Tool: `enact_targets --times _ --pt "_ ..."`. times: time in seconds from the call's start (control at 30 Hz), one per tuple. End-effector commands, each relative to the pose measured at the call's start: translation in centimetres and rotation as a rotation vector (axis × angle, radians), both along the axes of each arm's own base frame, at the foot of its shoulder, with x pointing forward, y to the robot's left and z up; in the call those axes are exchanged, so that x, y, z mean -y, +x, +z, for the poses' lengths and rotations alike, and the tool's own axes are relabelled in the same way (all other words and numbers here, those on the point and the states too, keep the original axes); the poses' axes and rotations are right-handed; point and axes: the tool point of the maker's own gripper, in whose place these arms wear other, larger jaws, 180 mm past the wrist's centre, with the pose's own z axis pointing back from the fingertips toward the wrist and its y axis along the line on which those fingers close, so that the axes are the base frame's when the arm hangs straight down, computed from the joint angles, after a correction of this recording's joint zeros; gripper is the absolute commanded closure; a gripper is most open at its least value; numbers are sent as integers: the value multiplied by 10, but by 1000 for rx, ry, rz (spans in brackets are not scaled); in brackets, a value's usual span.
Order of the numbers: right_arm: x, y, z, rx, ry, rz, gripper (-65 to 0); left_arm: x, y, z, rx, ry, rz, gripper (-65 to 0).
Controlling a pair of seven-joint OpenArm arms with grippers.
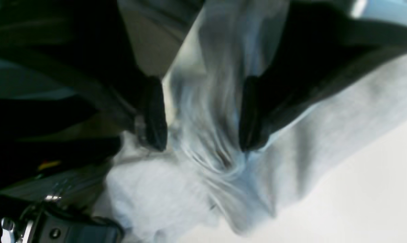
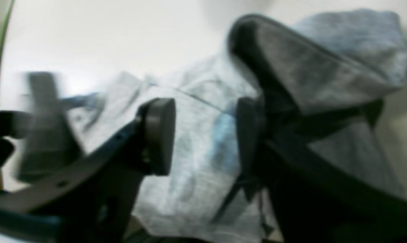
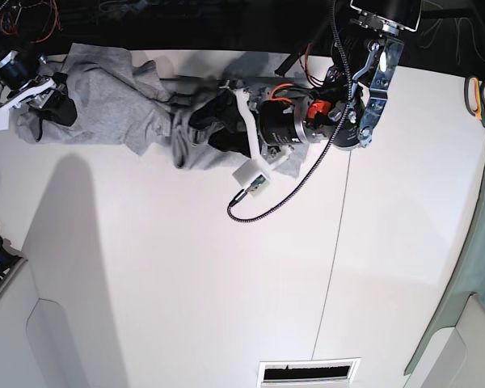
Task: Layout the t-shirt on the table in an organized manner, then fold the t-shirt properly
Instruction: 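Fold the held strip end toward the right gripper with the left gripper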
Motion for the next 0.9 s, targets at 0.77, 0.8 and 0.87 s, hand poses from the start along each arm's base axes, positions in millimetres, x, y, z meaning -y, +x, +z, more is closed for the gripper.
enact_targets --times 0.77,0.8,0.87 --pt "65 -3 -32 -119 -25 -22 -451 -12 30 31 35 -116 105 -372" --pt "55 -1 -34 -122 -10 -2 -451 -15 29 31 35 -105 99 -372" --pt "41 2 -37 -116 21 16 -451 -16 26 32 50 -87 66 -371"
